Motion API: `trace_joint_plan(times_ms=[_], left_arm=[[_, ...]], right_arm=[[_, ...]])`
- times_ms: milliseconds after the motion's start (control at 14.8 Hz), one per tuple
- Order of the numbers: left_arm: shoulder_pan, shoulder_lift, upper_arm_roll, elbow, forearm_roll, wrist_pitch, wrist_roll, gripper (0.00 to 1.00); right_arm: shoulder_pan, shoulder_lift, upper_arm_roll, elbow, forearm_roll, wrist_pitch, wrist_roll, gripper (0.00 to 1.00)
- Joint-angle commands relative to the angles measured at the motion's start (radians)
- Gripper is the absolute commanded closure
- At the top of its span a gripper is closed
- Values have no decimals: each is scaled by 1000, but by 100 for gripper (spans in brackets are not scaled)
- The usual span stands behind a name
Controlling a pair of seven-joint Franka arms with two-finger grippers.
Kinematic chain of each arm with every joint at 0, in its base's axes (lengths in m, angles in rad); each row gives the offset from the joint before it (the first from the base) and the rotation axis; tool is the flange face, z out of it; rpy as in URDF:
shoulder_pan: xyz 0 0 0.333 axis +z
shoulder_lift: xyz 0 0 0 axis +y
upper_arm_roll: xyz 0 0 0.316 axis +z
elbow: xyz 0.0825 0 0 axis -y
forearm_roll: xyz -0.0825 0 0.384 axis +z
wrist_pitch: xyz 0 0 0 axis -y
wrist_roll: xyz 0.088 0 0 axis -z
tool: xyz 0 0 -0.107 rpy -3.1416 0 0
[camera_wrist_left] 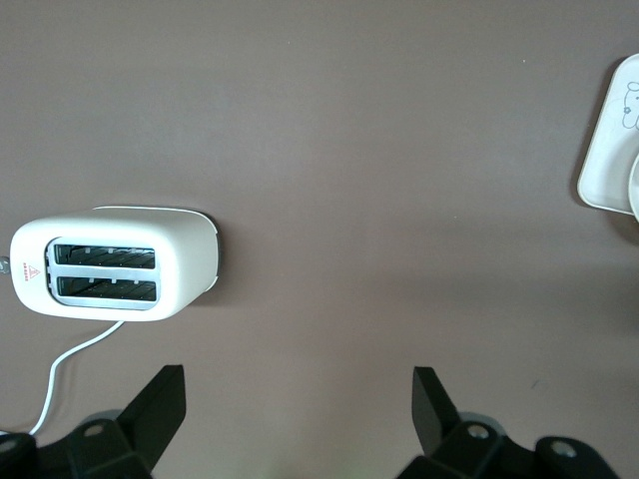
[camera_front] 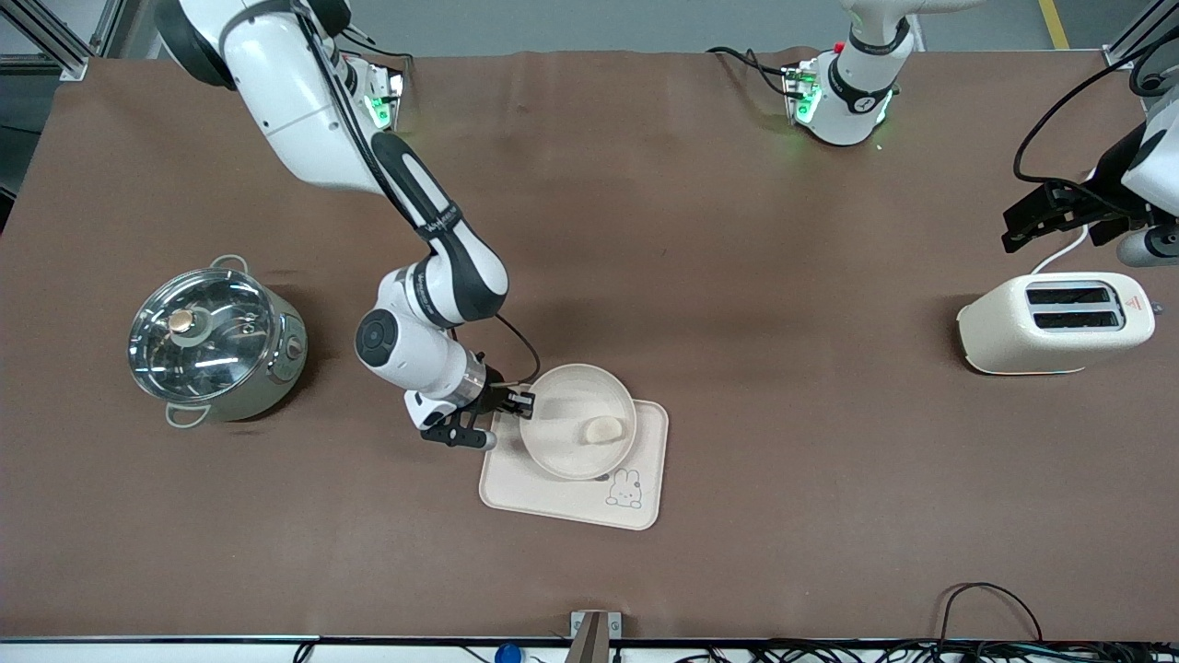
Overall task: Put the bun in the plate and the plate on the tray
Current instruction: 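Grip the plate rim with the right gripper and move it onto the tray, then open the right gripper and release the plate on the tray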
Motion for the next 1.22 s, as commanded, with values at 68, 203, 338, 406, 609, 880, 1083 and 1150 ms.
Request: trace_joint_plan(times_ms=[68, 203, 338, 406, 609, 880, 1083, 1150], left_arm=[[3, -14, 1, -8, -22, -2, 13, 0], [3, -14, 1, -6, -22, -2, 13, 0], [3, -14, 1, -6, -22, -2, 13, 0], [3, -14, 1, -6, -22, -2, 13, 0], [3, -14, 1, -6, -20, -2, 12, 0], [3, -14, 3, -6, -20, -2, 12, 0], [3, -13, 1, 0, -19, -2, 13, 0], [3, -13, 1, 0, -19, -2, 13, 0]], right_arm=[[-1, 45, 3, 72, -2, 21, 14, 95], [-12, 46, 3, 83, -5, 31, 9, 78], [-33, 39, 3, 108, -14, 17, 5, 27], [-40, 31, 3, 108, -15, 17, 3, 0], [-29, -3, -73, 100, -90, -20, -8, 0], [-66, -151, -130, 54, -245, -297, -78, 0], [-67, -326, -217, -97, -265, -324, -100, 0], [-70, -389, -230, -154, -297, -325, -127, 0]])
